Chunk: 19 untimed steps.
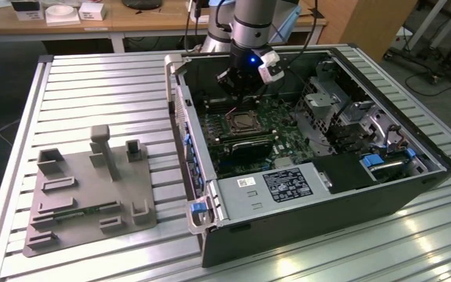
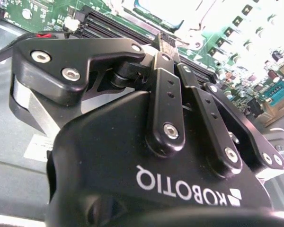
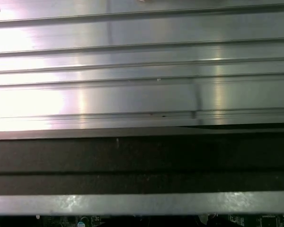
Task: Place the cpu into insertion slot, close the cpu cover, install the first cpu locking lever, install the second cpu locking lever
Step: 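Install the first cpu locking lever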
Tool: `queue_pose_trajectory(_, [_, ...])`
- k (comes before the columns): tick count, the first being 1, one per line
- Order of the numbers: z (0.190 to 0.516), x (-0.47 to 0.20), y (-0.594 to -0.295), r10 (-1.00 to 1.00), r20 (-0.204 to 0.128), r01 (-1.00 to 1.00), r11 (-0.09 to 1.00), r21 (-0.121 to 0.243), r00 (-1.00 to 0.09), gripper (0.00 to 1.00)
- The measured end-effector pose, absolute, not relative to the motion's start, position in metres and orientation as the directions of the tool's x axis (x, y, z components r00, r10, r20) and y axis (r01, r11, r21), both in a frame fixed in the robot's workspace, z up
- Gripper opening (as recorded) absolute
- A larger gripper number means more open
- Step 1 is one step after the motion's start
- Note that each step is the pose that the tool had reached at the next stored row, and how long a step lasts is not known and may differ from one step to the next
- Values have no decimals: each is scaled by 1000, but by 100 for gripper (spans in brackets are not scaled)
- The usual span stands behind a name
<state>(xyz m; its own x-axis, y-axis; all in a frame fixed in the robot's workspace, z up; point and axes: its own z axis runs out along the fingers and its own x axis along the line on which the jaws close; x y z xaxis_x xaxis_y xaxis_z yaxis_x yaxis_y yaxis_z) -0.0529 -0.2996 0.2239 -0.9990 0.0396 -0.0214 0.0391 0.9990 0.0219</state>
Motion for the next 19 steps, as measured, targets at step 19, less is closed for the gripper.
queue_pose_trajectory(19, [224,-50,-300,39,-14,39,999,22,-999,10])
